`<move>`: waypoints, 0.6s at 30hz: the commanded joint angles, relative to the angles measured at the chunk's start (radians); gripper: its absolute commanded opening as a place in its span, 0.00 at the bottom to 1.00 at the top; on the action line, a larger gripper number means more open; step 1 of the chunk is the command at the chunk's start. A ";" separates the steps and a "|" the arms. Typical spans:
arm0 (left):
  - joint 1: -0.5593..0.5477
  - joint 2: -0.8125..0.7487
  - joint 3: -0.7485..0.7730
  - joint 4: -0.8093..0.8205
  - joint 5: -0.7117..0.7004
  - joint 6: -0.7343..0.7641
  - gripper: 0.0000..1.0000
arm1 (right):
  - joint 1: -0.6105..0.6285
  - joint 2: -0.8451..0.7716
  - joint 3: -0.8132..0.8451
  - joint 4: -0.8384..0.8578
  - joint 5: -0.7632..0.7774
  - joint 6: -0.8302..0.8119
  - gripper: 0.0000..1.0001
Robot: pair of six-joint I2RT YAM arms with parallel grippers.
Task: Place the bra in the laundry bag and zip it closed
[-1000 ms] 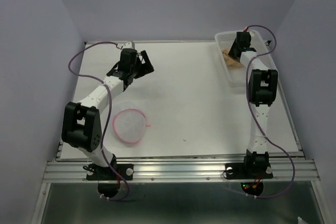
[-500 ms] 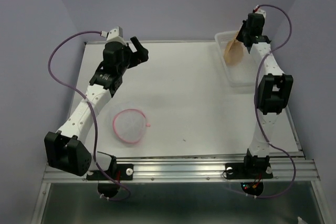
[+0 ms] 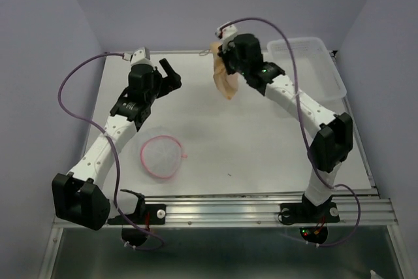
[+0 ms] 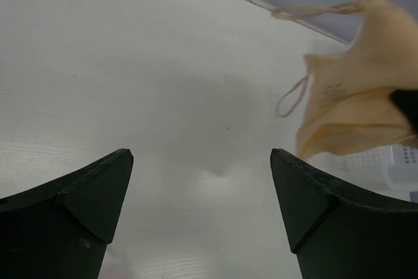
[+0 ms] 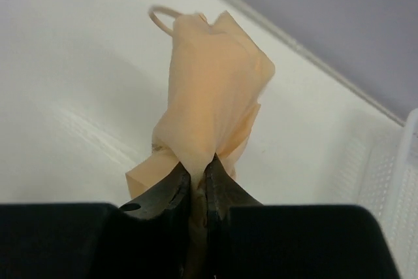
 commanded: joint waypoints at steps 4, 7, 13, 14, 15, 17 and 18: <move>-0.002 -0.097 -0.041 -0.081 -0.175 -0.106 0.99 | 0.212 0.146 -0.145 -0.098 0.322 -0.179 0.80; 0.001 -0.136 -0.063 -0.111 -0.225 -0.132 0.99 | 0.222 0.068 -0.195 -0.093 0.172 -0.101 1.00; 0.004 -0.163 -0.088 -0.119 -0.232 -0.166 0.99 | 0.222 -0.239 -0.392 0.086 -0.212 0.014 1.00; 0.002 -0.156 -0.092 -0.106 -0.207 -0.163 0.99 | 0.222 -0.260 -0.430 0.118 -0.215 0.045 1.00; 0.002 -0.150 -0.095 -0.096 -0.196 -0.160 0.99 | 0.222 -0.277 -0.441 0.128 -0.203 0.063 1.00; 0.004 -0.121 -0.097 -0.082 -0.154 -0.149 0.99 | 0.222 -0.291 -0.449 0.133 -0.099 0.130 1.00; 0.002 -0.108 -0.094 -0.084 -0.138 -0.148 0.99 | 0.210 -0.288 -0.455 0.130 -0.056 0.151 1.00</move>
